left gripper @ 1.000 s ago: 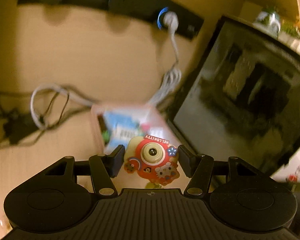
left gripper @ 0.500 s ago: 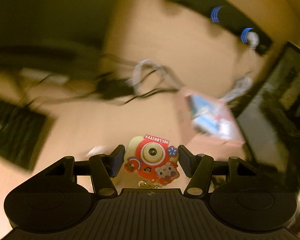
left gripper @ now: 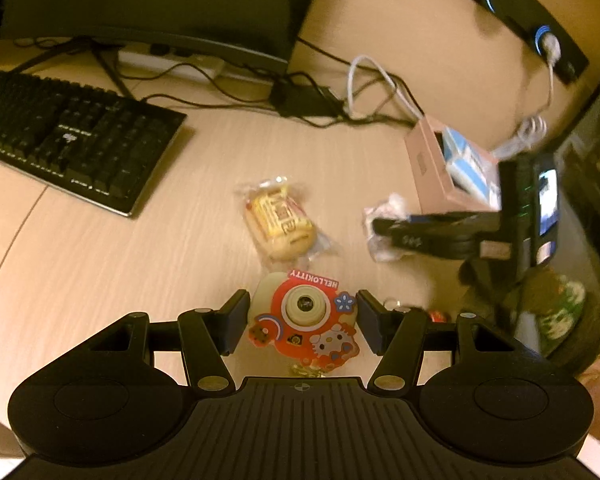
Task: Organize objects
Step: 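Grasp the crumpled white tissue with the right while the left drops the keychain into the box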
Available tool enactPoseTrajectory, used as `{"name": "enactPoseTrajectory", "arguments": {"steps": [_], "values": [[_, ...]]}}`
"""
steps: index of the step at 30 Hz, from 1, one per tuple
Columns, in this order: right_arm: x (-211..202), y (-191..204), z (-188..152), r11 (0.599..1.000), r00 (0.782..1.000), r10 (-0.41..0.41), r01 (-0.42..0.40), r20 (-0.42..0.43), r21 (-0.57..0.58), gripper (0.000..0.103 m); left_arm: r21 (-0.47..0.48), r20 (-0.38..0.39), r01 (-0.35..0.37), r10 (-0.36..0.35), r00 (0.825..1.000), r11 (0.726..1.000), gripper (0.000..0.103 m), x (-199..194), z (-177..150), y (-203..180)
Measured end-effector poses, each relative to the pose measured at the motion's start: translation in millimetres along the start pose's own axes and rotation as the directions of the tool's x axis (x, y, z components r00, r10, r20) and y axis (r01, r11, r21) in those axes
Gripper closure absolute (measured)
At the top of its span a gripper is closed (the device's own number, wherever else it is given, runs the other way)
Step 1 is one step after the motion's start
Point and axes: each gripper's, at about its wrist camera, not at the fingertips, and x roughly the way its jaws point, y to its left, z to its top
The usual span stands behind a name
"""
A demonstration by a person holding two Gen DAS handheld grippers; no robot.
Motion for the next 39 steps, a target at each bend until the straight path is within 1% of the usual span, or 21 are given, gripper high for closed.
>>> {"name": "enactPoseTrajectory", "arguments": {"steps": [4,8,12,15,18,21,23,25,27,28,29,30,31,32,33,35,37,39], "values": [[-34,-20,-18,0.999,0.999,-0.032,0.031,0.026,0.040,0.084,0.086,-0.020,0.010,-0.009,1.000,0.996,0.040,10,3,-17],[-85,-49,-44,0.989,0.991,-0.099,0.088,0.090,0.116,0.085,0.168,-0.024,0.074,-0.071,0.997,0.983,0.040,18,11,-44],[-137,-80,-74,0.961,0.973,-0.186,0.152,0.133,0.231,0.085,0.252,-0.050,0.143,-0.135,0.990,0.957,0.040,33,19,-78],[-169,-97,-96,0.931,0.962,-0.228,0.170,0.150,0.324,0.085,0.309,-0.083,0.199,-0.182,0.980,0.930,0.040,47,24,-105],[-196,-104,-117,0.904,0.948,-0.275,0.198,0.160,0.379,0.085,0.353,-0.115,0.258,-0.233,0.966,0.899,0.040,62,32,-135],[-211,-102,-136,0.884,0.934,-0.320,0.233,0.162,0.405,0.085,0.397,-0.108,0.309,-0.290,0.951,0.864,0.040,71,55,-168],[-217,-98,-148,0.872,0.921,-0.355,0.265,0.160,0.412,0.085,0.428,-0.075,0.330,-0.331,0.941,0.842,0.040,77,76,-193],[-219,-95,-156,0.861,0.914,-0.375,0.281,0.156,0.423,0.085,0.433,-0.034,0.346,-0.368,0.929,0.833,0.040,85,98,-217],[-223,-94,-167,0.848,0.906,-0.395,0.296,0.151,0.439,0.085,0.403,0.017,0.374,-0.416,0.909,0.835,0.040,98,120,-238],[-225,-93,-171,0.843,0.905,-0.399,0.298,0.149,0.448,0.085,0.383,0.049,0.396,-0.447,0.893,0.834,0.040,106,129,-246],[-226,-94,-174,0.840,0.906,-0.397,0.294,0.147,0.455,0.085,0.379,0.074,0.406,-0.464,0.883,0.832,0.040,116,136,-256],[-226,-94,-177,0.837,0.906,-0.397,0.292,0.145,0.463,0.085,0.389,0.071,0.383,-0.441,0.895,0.838,0.040,130,140,-266],[-227,-95,-179,0.834,0.906,-0.400,0.295,0.142,0.467,0.085,0.399,0.052,0.342,-0.393,0.918,0.851,0.043,145,142,-276],[-227,-96,-181,0.832,0.904,-0.404,0.300,0.140,0.466,0.085,0.399,0.041,0.308,-0.352,0.935,0.864,0.043,157,143,-283],[-227,-96,-183,0.831,0.901,-0.411,0.307,0.139,0.463,0.085,0.391,0.034,0.297,-0.336,0.941,0.871,0.043,165,142,-285],[-228,-99,-185,0.829,0.898,-0.418,0.314,0.139,0.463,0.085,0.367,0.025,0.299,-0.330,0.944,0.881,0.043,173,137,-281],[-228,-104,-186,0.824,0.900,-0.413,0.306,0.136,0.477,0.084,0.338,0.032,0.312,-0.342,0.939,0.888,0.043,169,130,-270],[-226,-109,-184,0.823,0.906,-0.401,0.291,0.135,0.488,0.084,0.314,0.027,0.333,-0.359,0.933,0.889,0.043,159,122,-251]]}}
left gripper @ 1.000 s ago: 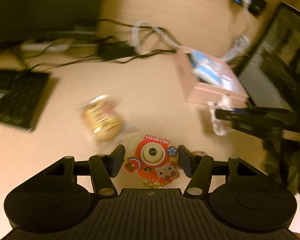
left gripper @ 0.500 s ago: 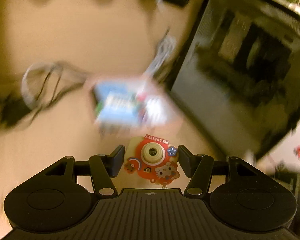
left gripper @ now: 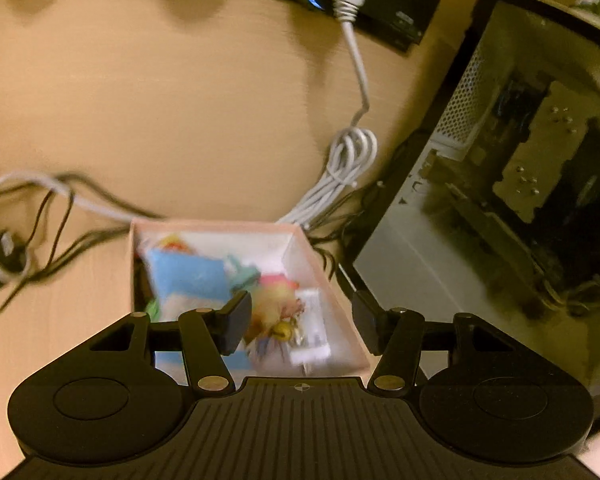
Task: Organize objects
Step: 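Grasp the crumpled white tissue with the right while the left drops the keychain into the box, then carry the tissue over the pink box and open the right tool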
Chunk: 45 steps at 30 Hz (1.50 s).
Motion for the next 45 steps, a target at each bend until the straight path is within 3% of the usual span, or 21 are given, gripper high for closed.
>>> {"name": "enactPoseTrajectory", "arguments": {"steps": [5,9,14,17,24,28,31,33,34,39,43,44,45], "values": [[20,6,34,0.996,0.996,0.092,-0.092,-0.002,-0.014,0.084,-0.023,-0.029,-0.011,0.010,1.000,1.000,0.043,-53,-44,28],[53,25,92,0.979,0.979,0.202,-0.202,-0.004,0.005,0.084,-0.110,-0.049,-0.055,0.049,0.998,0.992,0.043,-97,-86,54],[140,49,176,0.968,0.971,0.233,-0.227,-0.046,0.107,0.084,-0.221,-0.038,-0.111,0.105,0.994,0.969,0.043,-145,-129,83],[204,65,213,0.973,0.977,0.199,-0.187,-0.082,0.133,0.085,-0.304,-0.022,-0.144,0.145,0.989,0.942,0.044,-170,-149,99],[328,87,227,0.997,0.968,0.053,-0.038,-0.244,0.066,0.085,-0.400,0.001,-0.266,0.291,0.957,0.877,0.044,-222,-192,113],[358,87,217,0.994,0.945,0.096,-0.075,-0.313,0.077,0.082,-0.397,-0.051,-0.324,0.332,0.942,0.859,0.044,-230,-212,117],[359,92,215,0.993,0.938,0.113,-0.097,-0.328,0.065,0.069,-0.414,-0.081,-0.337,0.335,0.939,0.846,0.044,-228,-218,122],[346,91,217,0.994,0.950,0.106,-0.093,-0.293,0.057,0.042,-0.415,-0.076,-0.332,0.331,0.941,0.847,0.044,-228,-217,125],[336,89,219,0.994,0.960,0.101,-0.089,-0.262,0.056,0.037,-0.415,-0.070,-0.332,0.334,0.940,0.847,0.044,-229,-215,126],[250,81,213,0.997,0.994,0.076,-0.073,-0.082,0.040,0.029,-0.442,-0.024,-0.347,0.376,0.926,0.827,0.044,-231,-194,139],[182,80,193,0.991,0.991,0.135,-0.135,0.019,0.016,0.018,-0.461,-0.006,-0.363,0.407,0.914,0.810,0.044,-227,-168,151],[169,80,184,0.988,0.988,0.153,-0.153,0.024,0.004,0.018,-0.452,0.003,-0.356,0.401,0.916,0.818,0.044,-226,-161,151],[153,81,171,0.985,0.985,0.170,-0.169,0.022,-0.024,0.018,-0.415,0.019,-0.338,0.380,0.925,0.845,0.044,-225,-154,146]]}}
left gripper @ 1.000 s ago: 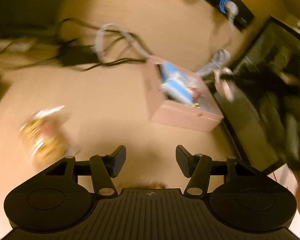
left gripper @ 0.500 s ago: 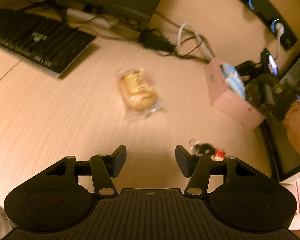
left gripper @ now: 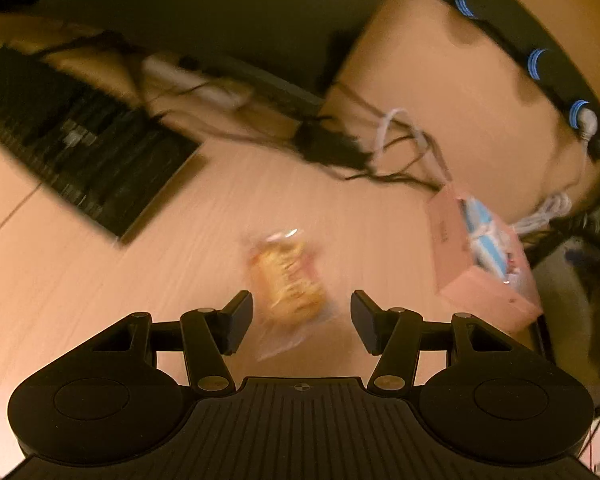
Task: Organize objects
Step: 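Carry the tissue over the pink box and open the right tool, then grasp the yellow bread pack with the left tool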
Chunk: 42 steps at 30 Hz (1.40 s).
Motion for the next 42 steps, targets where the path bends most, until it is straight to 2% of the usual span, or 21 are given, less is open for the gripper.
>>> {"name": "enactPoseTrajectory", "arguments": {"steps": [2,3,5,7,8,10,11,13,15,16,18,23,24,25,26,30,34,39,42], "values": [[-21,6,-25,0.998,1.000,0.006,-0.007,-0.017,-0.062,0.015,0.146,-0.030,0.081,-0.077,0.997,0.986,0.044,0,1,-22],[-29,8,-40,0.995,0.999,0.005,-0.008,-0.033,-0.097,0.013,0.227,-0.064,0.119,-0.107,0.992,0.967,0.044,2,-1,-35],[-38,13,-71,0.985,0.997,-0.015,0.003,-0.070,-0.170,0.012,0.373,-0.131,0.174,-0.134,0.982,0.911,0.044,8,-13,-59],[-48,16,-98,0.971,0.993,-0.056,0.030,-0.105,-0.238,0.012,0.435,-0.199,0.207,-0.130,0.971,0.876,0.044,18,-25,-73],[-50,15,-113,0.968,0.990,-0.067,0.034,-0.126,-0.249,0.012,0.432,-0.218,0.218,-0.133,0.967,0.875,0.044,21,-28,-75],[-57,15,-140,0.972,0.983,-0.069,0.027,-0.173,-0.235,0.012,0.397,-0.225,0.221,-0.139,0.964,0.891,0.044,26,-31,-75],[-62,16,-152,0.973,0.979,-0.078,0.034,-0.187,-0.228,0.012,0.364,-0.197,0.194,-0.128,0.972,0.911,0.044,27,-30,-71],[-63,15,-168,0.975,0.973,-0.108,0.065,-0.202,-0.210,0.012,0.266,-0.099,0.081,-0.056,0.993,0.961,0.046,23,-22,-57],[-66,15,-174,0.981,0.971,-0.111,0.073,-0.212,-0.181,0.012,0.139,-0.022,-0.043,0.047,0.999,0.989,0.048,22,-11,-40],[-68,15,-178,0.983,0.971,-0.108,0.073,-0.212,-0.167,0.012,0.060,-0.011,-0.093,0.094,0.995,0.994,0.048,23,-5,-31],[-73,17,-183,0.985,0.973,-0.107,0.076,-0.204,-0.153,0.012,-0.044,-0.037,-0.112,0.111,0.993,0.993,0.048,34,4,-17],[-75,26,-188,0.982,0.974,-0.101,0.066,-0.201,-0.175,0.012,0.027,-0.137,-0.177,0.179,0.974,0.984,0.046,85,8,-23],[-74,29,-189,0.981,0.974,-0.102,0.064,-0.202,-0.185,0.012,0.031,-0.152,-0.183,0.186,0.971,0.983,0.038,94,6,-21],[-75,31,-189,0.979,0.974,-0.103,0.063,-0.201,-0.196,0.012,0.023,-0.162,-0.183,0.184,0.969,0.983,0.034,100,5,-18],[-75,33,-190,0.976,0.974,-0.104,0.062,-0.200,-0.207,0.011,0.008,-0.172,-0.174,0.173,0.970,0.985,0.035,105,3,-18],[-74,39,-192,0.968,0.973,-0.099,0.045,-0.210,-0.247,0.010,0.027,-0.153,-0.156,0.158,0.976,0.987,0.044,106,-1,-19],[-66,53,-190,0.961,0.970,-0.012,-0.055,-0.243,-0.269,0.010,0.022,-0.197,-0.092,0.094,0.976,0.996,0.046,98,-8,-19],[-48,92,-197,0.908,0.957,0.067,-0.175,-0.281,-0.380,0.006,0.101,-0.237,-0.022,0.045,0.970,0.995,0.047,75,-35,-27],[-34,111,-198,0.863,0.969,0.022,-0.142,-0.245,-0.485,0.006,0.109,-0.253,-0.008,0.035,0.967,0.994,0.047,60,-48,-24]]}}
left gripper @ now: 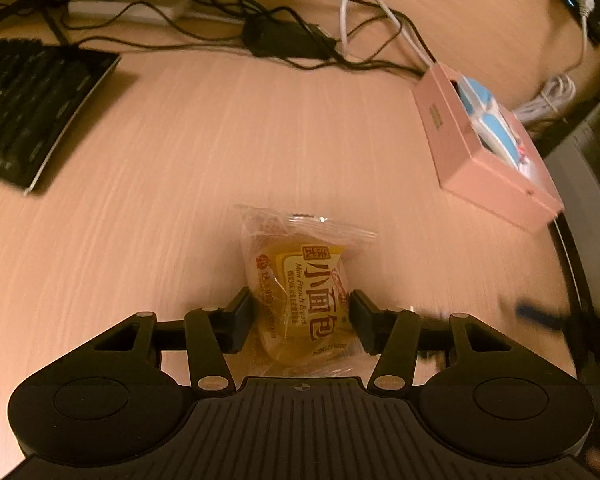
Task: Organize objects
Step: 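Grasp the yellow bread pack with the left tool, then grasp the black-red doll keychain with the right while the left holds the bread pack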
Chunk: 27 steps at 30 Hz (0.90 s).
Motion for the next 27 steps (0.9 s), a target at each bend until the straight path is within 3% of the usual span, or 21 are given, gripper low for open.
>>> {"name": "enactPoseTrajectory", "arguments": {"steps": [3,5,6,10,15,19,23,25,27], "values": [[10,-3,8,0.989,0.991,-0.128,0.131,0.038,-0.074,0.006,-0.031,0.006,-0.006,0.006,1.000,1.000,0.047,-9,-9,7],[9,-9,13,0.961,0.966,-0.243,0.252,0.086,-0.114,0.006,-0.047,0.012,-0.019,0.020,1.000,0.999,0.047,-14,-13,11],[4,-13,14,0.956,0.960,-0.257,0.270,0.110,-0.118,0.006,-0.049,0.014,-0.026,0.026,1.000,0.998,0.047,-16,-15,13],[-15,-33,15,0.990,0.986,-0.136,0.138,0.094,-0.009,0.006,-0.039,0.014,-0.034,0.035,0.999,0.999,0.047,-19,-21,10],[-6,-30,7,0.992,1.000,0.017,-0.017,0.006,0.121,0.006,0.001,0.012,-0.033,0.033,0.999,0.999,0.046,-20,-29,3],[1,-17,16,0.987,0.997,0.072,-0.072,0.004,0.143,0.006,0.018,0.015,-0.042,0.042,0.999,0.999,0.046,-20,-30,1],[15,-18,35,0.974,0.997,0.068,-0.073,0.030,0.213,0.007,0.039,0.019,-0.052,0.052,0.999,0.998,0.046,-20,-30,-1],[24,-22,44,0.968,0.998,0.062,-0.064,0.016,0.242,0.016,0.036,0.017,-0.048,0.048,0.999,0.998,0.046,-20,-30,0],[33,-24,49,0.964,0.997,0.077,-0.071,-0.014,0.254,0.040,0.032,0.015,-0.045,0.045,0.999,0.998,0.046,-20,-30,0]]}}
